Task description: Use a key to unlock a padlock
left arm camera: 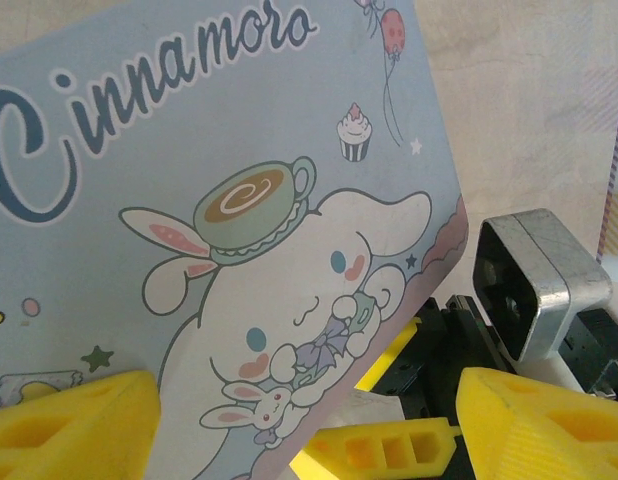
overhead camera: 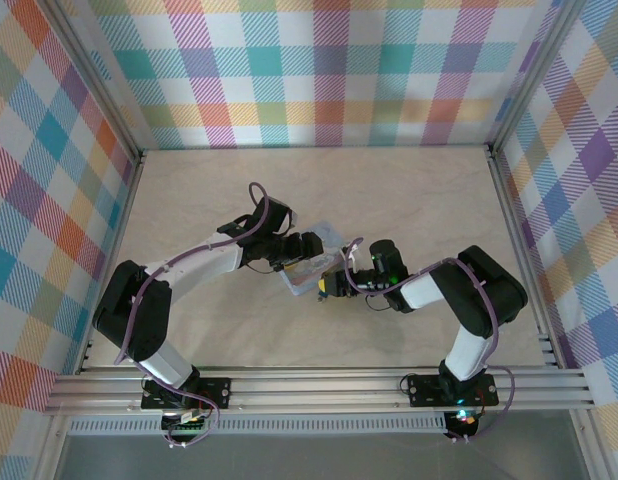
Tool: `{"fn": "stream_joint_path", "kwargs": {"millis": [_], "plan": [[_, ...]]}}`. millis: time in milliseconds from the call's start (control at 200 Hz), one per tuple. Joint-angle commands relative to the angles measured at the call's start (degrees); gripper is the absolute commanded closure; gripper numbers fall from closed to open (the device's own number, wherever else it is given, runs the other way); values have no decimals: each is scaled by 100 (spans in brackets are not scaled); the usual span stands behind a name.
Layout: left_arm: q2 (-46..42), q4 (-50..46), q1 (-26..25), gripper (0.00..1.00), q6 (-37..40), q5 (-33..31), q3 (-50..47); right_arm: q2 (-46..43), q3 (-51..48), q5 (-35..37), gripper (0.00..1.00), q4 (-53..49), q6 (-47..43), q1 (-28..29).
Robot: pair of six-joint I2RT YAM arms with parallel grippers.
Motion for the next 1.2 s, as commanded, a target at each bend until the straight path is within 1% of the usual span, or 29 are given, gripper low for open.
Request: {"fn": "stream_joint_path", "kwargs": {"millis": [0, 175, 460, 595, 730, 820, 970, 1195], "plan": [[109, -45, -52, 22, 73, -32, 47, 52, 18, -216, 61, 78, -104, 33], [131, -41, -51, 22, 83, -39, 63, 55, 2, -151, 68, -23, -139, 34], [158, -59, -52, 22, 90, -65, 65, 29, -32, -40, 81, -219, -208, 34], [160, -67, -52, 22, 90, -97, 62, 11, -74, 37, 89, -261, -217, 34], [168, -94, -51, 22, 108, -142, 40, -42, -153, 170, 94, -261, -188, 25], [159, -112, -46, 22, 117, -162, 5, -110, -203, 243, 96, -196, -85, 8], [116, -94, -57, 22, 119, -179, -149, -279, -261, 380, 97, -78, 240, -84], [99, -24, -72, 22, 107, -175, -363, -506, -242, 653, 98, -147, 956, -168]]}}
